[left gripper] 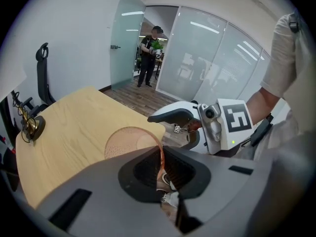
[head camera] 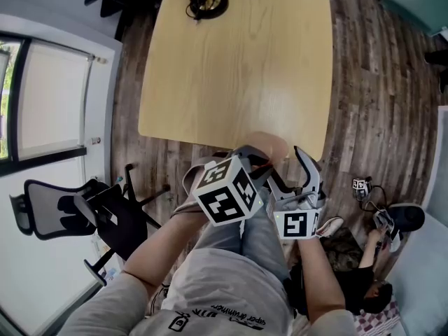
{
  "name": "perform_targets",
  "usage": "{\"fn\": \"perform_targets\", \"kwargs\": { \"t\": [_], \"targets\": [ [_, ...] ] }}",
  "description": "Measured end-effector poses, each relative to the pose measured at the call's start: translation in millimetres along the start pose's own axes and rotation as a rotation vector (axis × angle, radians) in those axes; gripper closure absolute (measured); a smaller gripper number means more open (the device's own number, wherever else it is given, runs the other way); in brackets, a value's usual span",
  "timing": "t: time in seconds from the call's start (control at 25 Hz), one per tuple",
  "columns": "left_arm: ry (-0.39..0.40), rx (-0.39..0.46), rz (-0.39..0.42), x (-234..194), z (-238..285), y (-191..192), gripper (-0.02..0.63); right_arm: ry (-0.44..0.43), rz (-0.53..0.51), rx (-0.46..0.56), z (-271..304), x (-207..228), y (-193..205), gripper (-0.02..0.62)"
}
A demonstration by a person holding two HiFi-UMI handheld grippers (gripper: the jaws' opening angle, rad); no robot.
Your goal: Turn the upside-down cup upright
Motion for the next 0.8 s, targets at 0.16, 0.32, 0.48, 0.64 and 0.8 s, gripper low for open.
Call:
{"fn": "perform_targets", "kwargs": {
  "t": [0.16, 0.32, 0.48, 0.64, 0.8],
  "targets": [
    [0.006, -0.04, 0.039, 11, 6, -3, 0.586, 0.0, -0.061, -0.014, 4, -5, 0, 0.275],
    [0.023, -0.055, 0.072, 21, 11, -7, 0.588, -0.007, -0.071, -0.038, 6, -9, 5, 0.275],
    [0.026, -0.06, 0.091, 28, 15, -6, 0.586, -0.002, -0.069, -0.049, 5, -11, 6, 0.275],
    [0.022, -0.042, 0.093, 26, 16, -5, 0.586, 0.0, -0.072, -0.059, 6, -9, 7, 0.276],
    [0.002, -0.016, 0.139, 26, 16, -6, 0.584, 0.012, -0.067, -0.056, 7, -7, 8, 0.276]
  ]
}}
Point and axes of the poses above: the fingertips, and each gripper's own axes: z forward along the fingers, x to its right, y out of its underside, the point moved 4 cm from there along -z, backward along the fingers, and after that the axes turned 9 degrees about x, right-handed, at the moved point
